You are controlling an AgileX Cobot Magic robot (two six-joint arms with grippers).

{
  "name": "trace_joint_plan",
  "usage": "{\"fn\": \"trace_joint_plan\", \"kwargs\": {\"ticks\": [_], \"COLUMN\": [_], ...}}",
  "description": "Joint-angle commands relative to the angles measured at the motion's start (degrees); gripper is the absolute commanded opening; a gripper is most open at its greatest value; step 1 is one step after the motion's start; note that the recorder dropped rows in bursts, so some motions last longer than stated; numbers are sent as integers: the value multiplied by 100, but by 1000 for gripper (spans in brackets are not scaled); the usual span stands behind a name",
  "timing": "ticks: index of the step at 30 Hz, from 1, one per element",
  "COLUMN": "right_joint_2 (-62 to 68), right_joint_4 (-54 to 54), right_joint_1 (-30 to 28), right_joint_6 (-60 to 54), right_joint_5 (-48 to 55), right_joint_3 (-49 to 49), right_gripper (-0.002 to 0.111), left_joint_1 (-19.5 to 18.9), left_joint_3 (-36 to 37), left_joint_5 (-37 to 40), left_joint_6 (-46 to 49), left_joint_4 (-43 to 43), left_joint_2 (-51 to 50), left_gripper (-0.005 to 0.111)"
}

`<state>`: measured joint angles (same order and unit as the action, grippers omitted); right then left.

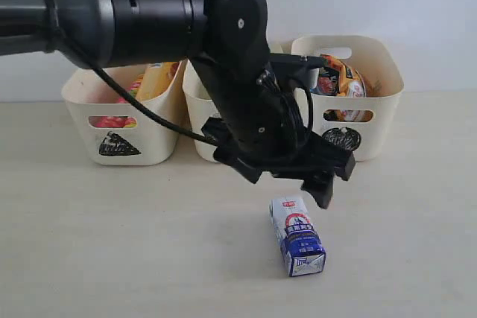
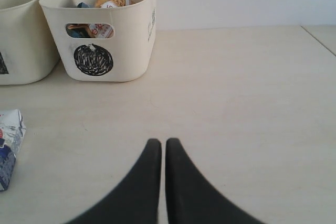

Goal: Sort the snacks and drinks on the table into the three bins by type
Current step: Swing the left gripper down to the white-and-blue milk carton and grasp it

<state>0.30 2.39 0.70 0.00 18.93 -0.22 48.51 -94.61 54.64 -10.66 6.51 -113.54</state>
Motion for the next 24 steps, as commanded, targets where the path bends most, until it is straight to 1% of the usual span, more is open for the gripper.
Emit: {"fn": "trace_joint_plan", "kwargs": {"ticks": [1,4,9,14,20,24], "right_joint_2": [-30,-30,-30,-30,-30,-30], "right_joint_4": [6,6,6,6,6,6], "right_joint_1": [-19,-19,-19,-19,-19,-19], "right_joint_6": [0,0,0,0,0,0], "right_joint_5": [-49,-49,-24,-11,-11,-11], "right_joint_3": [22,22,22,22,22,22], "right_gripper": [0,0,0,0,0,0], "left_joint_1": [18,18,18,18,18,18], "left_joint_3": [10,10,10,10,10,10], "left_joint_5": [191,154,-344,-567,-937,-1222], "left_joint_6": [128,99,-269,-379,-786,-830], "left_joint_4": [210,210,193,71,-207,-207], "left_joint_2": [-259,-471,-786,-1021,-1232,-1373], "left_gripper": [109,109,109,104,104,104]}}
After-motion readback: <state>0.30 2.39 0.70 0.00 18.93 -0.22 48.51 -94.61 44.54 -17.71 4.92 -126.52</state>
